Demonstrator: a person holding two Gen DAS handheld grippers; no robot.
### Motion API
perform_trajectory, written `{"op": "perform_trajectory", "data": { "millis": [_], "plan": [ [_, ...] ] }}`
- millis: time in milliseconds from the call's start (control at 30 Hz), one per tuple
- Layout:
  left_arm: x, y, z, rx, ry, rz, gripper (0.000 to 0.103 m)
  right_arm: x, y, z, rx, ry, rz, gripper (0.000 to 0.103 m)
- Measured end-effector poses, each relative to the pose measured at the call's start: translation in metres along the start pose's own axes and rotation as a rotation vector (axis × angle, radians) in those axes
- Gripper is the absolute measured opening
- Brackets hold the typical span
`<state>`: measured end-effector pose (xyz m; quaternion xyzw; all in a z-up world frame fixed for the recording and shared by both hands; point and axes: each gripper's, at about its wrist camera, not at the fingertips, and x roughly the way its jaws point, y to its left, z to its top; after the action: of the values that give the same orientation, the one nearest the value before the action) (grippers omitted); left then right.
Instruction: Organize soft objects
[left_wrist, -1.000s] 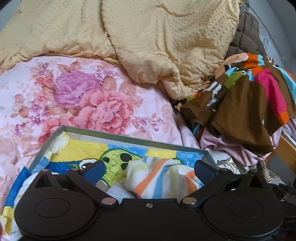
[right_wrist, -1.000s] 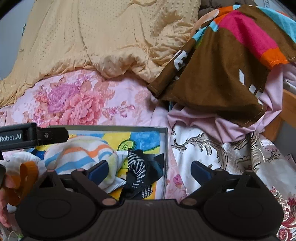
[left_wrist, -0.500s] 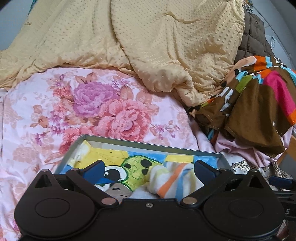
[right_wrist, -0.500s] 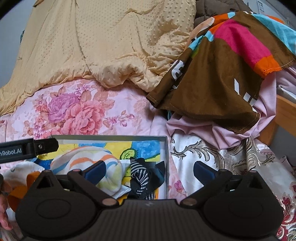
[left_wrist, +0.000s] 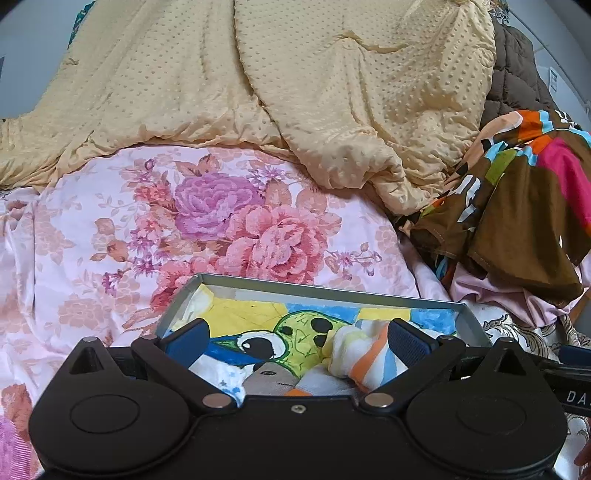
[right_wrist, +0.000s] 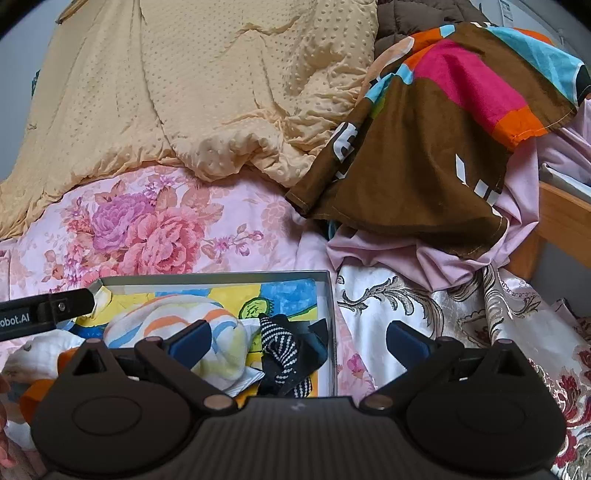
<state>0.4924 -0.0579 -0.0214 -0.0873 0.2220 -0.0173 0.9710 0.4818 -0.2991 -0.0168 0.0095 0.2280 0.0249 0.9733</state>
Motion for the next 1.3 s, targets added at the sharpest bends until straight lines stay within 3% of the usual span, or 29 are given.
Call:
{"op": "perform_trajectory", "data": {
  "millis": [400,800,1033,1300],
  "plan": [
    [-0.025,0.016,-0.011,0.005,-0.006,0.036,0.102,-0.022,0.010,-0.008,-0.017,-0.016,0.020,0.103],
    [-0.056,0.008,-0.025,0.016,-0.074,0.081,0.102,-0.048,0.005,-0.024,0.048,-0.070,-0.006,0.103],
    [-0.069,0.013,-0.034,-0.016,-0.041,0.077,0.102,-0.064,0.008,-0.030,0.042,-0.063,-0.005,0.103],
    [-0.092,0.018,-0.042,0.017,-0.044,0.114,0.102,-0.089,0.013,-0.038,0.055,-0.080,0.003,0.103]
  ]
}}
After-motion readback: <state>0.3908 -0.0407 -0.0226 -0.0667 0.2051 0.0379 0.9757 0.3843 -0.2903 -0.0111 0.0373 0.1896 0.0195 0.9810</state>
